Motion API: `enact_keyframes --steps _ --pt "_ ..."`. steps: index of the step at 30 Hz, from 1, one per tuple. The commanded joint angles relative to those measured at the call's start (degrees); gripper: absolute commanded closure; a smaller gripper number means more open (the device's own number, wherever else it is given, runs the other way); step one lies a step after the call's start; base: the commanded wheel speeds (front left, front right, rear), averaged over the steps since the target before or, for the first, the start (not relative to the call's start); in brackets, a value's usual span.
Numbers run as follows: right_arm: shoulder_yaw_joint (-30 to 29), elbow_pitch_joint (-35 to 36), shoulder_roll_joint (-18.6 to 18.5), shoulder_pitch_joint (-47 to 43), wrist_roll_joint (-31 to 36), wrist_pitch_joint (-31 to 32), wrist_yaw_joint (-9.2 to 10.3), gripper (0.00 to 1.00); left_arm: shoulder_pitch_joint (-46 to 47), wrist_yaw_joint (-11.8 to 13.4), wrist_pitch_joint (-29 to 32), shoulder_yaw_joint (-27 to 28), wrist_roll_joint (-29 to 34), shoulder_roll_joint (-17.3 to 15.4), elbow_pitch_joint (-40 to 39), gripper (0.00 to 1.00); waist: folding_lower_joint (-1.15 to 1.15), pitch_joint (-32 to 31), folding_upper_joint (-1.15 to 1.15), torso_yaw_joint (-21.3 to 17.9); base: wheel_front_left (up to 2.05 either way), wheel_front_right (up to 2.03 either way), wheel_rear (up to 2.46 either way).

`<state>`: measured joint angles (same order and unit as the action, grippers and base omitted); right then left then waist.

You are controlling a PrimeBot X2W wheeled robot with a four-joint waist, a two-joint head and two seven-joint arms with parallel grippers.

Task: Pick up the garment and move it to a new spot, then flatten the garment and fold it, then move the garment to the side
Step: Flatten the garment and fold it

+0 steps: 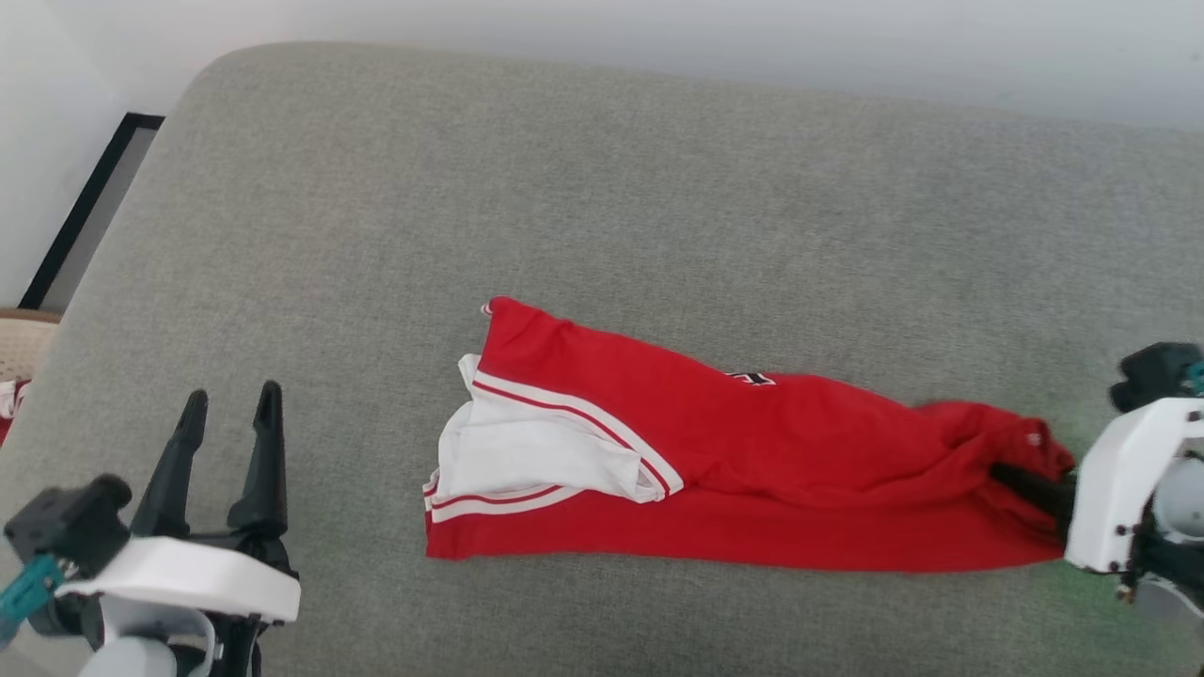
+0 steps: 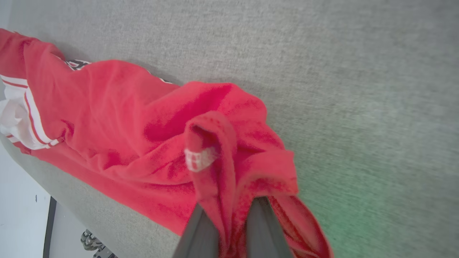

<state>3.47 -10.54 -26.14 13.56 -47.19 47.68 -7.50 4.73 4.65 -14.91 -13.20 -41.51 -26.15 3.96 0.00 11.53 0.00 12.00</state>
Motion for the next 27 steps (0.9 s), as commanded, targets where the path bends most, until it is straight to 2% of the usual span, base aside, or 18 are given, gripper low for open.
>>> enact_keyframes --steps 1,7,13,20,27 --pt "-0.8 0.4 -0.5 -0.2 -0.6 -0.4 0.01 1.0 -1.4 -1.1 -0.4 1.9 1.5 1.3 0.1 0.0 0.0 -0.4 0.0 -0.5 0.0 0.0 0.0" --pt "-5.4 0.0 -3.3 -1.7 -1.0 -1.3 0.02 1.0 -4.6 -6.4 -0.4 8.9 6.6 7.3 0.7 0.0 0.0 -1.0 0.0 -1.8 0.0 0.0 0.0" --pt "-9.9 -2.1 -7.1 -2.5 1.1 -2.2 0.02 1.0 -5.8 -10.2 -0.4 12.9 10.6 11.8 1.6 0.0 0.0 -1.3 0.0 -3.2 0.0 0.0 0.0" --pt "-14.6 -7.2 -10.4 -1.2 6.0 -4.1 0.02 1.0 -5.4 -11.9 -0.4 13.3 13.4 15.0 1.8 0.0 0.0 -1.2 0.0 -4.2 0.0 0.0 0.0" --pt "-15.6 -7.2 -10.3 -0.8 7.2 -3.2 0.02 1.0 -4.8 -12.1 -0.4 12.6 13.7 16.0 1.3 0.0 0.0 -1.2 0.0 -4.5 0.0 0.0 0.0"
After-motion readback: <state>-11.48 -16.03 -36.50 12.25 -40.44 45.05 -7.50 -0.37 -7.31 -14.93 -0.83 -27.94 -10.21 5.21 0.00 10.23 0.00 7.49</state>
